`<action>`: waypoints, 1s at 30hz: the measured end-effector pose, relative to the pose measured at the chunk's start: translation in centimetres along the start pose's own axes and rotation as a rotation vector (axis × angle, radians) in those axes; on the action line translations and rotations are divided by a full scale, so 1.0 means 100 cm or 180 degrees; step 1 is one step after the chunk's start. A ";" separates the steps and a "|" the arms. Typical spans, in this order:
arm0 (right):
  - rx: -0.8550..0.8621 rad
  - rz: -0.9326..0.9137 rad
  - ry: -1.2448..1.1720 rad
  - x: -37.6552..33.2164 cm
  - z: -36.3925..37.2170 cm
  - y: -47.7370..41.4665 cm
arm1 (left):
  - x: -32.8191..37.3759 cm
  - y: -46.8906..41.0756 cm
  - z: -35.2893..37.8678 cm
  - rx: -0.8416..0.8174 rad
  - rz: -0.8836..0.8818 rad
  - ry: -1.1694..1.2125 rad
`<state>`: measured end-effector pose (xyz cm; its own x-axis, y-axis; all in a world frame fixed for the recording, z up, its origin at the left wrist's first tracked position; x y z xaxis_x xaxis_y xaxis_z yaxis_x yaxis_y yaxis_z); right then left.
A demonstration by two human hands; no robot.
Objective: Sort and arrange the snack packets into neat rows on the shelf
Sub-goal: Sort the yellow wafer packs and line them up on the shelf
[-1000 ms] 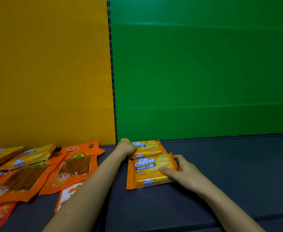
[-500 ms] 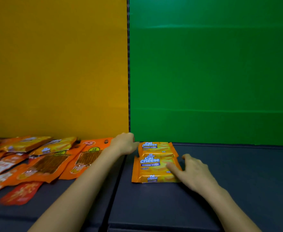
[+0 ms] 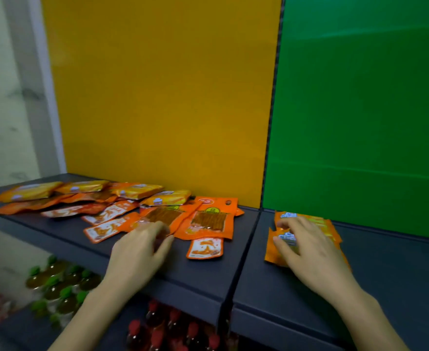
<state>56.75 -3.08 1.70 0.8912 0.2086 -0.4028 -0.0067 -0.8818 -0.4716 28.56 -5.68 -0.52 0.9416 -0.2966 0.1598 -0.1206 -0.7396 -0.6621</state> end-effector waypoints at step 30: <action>-0.0818 -0.0234 -0.0479 -0.367 0.200 -0.020 | -0.371 0.082 -0.153 -0.0218 -0.0718 -0.0604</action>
<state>14.99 -0.46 1.72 0.8077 0.3192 -0.4957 0.1872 -0.9361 -0.2977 -12.20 -9.97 -0.63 0.9882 -0.0067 0.1533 0.0835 -0.8149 -0.5735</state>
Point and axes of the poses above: each hand's wrist, its own y-axis away from the middle knuckle, its own z-axis out of the palm, x = y × z, the point moved 2 cm from there along -y, towards the middle knuckle, and after that the axes turned 13 degrees about z, right-handed, at the moved point
